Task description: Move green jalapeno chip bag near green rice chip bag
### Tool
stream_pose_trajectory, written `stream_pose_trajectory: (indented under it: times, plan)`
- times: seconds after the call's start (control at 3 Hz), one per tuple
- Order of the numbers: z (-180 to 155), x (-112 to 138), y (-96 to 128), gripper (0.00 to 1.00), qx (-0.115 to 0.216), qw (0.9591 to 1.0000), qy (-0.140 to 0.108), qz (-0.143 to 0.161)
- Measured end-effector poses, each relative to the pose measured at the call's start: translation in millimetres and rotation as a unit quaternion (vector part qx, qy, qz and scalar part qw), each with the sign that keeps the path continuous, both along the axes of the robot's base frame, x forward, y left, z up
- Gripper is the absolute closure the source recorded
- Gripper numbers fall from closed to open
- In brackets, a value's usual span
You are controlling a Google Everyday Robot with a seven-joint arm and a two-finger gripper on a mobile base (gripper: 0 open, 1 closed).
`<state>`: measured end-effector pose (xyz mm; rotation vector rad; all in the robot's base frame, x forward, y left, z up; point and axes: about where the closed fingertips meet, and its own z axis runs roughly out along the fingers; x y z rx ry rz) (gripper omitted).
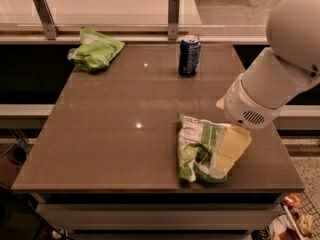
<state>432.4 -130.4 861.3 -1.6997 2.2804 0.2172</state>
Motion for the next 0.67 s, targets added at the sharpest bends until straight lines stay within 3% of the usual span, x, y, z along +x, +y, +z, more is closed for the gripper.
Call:
stream_pose_trajectory:
  times: [0.33,0.67]
  plan:
    - [-16.2,-5.2,20.8,0.00,0.009,0.9998,0.013,0.010]
    - [-15.2,-6.0,21.1,0.18,0.008,0.9998,0.012,0.010]
